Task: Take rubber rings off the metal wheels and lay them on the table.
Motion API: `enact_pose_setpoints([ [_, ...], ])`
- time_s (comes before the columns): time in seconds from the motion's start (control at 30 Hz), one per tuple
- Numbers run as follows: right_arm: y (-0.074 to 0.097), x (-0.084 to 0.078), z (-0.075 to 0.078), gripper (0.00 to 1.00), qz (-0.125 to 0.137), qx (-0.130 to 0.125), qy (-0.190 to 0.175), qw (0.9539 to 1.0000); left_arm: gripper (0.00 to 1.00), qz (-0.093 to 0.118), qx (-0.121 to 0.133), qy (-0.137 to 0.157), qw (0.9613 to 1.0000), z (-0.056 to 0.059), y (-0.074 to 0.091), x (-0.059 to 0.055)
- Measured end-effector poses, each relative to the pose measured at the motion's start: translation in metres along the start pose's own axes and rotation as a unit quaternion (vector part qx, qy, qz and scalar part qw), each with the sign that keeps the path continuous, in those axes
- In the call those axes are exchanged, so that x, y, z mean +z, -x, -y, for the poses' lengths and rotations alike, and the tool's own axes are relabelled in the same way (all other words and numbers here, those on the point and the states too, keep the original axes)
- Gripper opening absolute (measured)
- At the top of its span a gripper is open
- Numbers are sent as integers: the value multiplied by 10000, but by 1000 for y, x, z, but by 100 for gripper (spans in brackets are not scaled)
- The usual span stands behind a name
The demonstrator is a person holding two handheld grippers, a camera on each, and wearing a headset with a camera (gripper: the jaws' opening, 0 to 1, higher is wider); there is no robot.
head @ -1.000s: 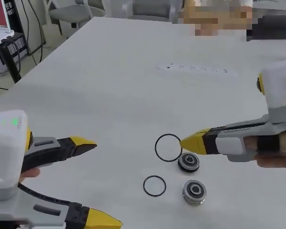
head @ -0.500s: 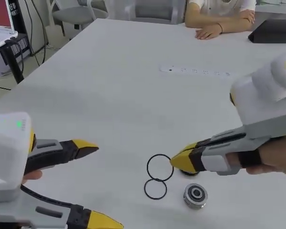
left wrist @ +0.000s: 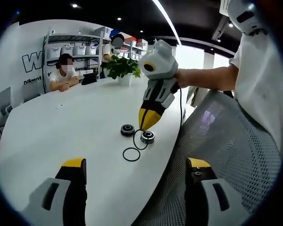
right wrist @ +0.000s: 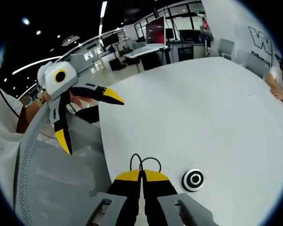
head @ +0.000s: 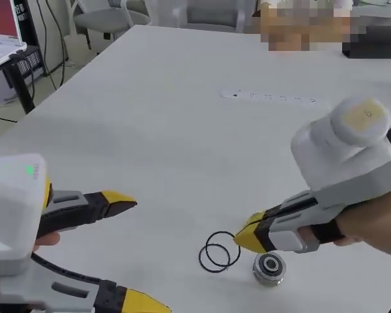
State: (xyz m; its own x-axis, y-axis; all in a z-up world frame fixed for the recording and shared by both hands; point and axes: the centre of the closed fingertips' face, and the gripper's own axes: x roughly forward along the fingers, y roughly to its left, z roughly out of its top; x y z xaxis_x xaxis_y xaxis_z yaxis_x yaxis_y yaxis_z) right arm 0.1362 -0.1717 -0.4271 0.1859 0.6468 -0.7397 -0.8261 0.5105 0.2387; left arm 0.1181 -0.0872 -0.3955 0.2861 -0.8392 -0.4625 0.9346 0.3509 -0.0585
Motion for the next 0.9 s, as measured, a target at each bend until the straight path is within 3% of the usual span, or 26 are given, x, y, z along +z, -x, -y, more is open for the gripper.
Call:
enact_pose_setpoints([
  [0.4,-16,-21,14,0,-410,-139,63,9990,84,-66,-17,-5,10000,1,-1,-2],
  [0.9,-27,-31,32,0,-543,-464,29,9974,83,-64,44,39,10000,-2,0,-3],
])
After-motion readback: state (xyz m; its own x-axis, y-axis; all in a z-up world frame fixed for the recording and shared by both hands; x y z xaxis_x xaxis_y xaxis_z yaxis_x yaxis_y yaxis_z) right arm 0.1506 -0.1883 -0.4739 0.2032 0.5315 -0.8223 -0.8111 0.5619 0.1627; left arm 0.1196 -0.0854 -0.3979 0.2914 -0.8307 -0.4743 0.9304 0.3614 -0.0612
